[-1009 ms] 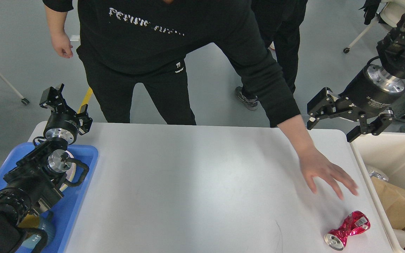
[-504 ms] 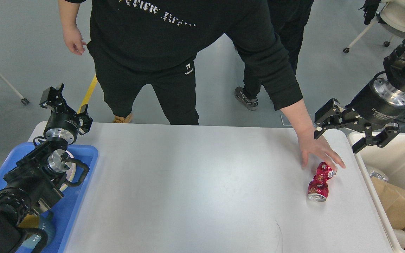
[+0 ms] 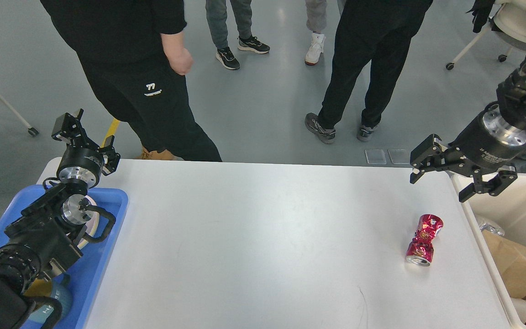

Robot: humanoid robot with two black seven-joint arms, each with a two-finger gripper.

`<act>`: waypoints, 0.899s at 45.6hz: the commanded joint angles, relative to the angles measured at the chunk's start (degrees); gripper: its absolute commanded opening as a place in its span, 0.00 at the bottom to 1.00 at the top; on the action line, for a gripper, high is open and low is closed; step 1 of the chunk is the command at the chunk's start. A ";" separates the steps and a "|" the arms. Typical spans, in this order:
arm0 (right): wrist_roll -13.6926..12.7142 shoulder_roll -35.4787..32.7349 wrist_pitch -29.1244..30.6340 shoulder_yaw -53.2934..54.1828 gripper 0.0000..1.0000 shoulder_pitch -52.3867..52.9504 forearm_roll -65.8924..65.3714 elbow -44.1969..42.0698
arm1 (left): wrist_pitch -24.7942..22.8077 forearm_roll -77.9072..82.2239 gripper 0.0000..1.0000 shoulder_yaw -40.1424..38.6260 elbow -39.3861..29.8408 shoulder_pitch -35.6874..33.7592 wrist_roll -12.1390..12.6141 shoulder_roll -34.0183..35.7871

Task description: Tidy desktop

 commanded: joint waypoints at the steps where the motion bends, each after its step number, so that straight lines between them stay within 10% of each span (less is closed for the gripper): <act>1: 0.00 0.50 -12.92 -0.03 1.00 -11.29 -0.12 -2.12 | 0.00 0.00 0.96 -0.09 0.00 0.00 -0.01 0.02; 14: 0.00 4.37 -32.71 0.49 1.00 -26.77 -2.32 -6.42 | 0.00 0.00 0.96 0.00 0.00 0.00 -0.01 0.02; 41: 0.08 11.14 -34.83 2.61 1.00 -32.57 -2.23 -16.79 | 0.00 0.00 0.96 0.00 0.00 0.00 -0.01 0.02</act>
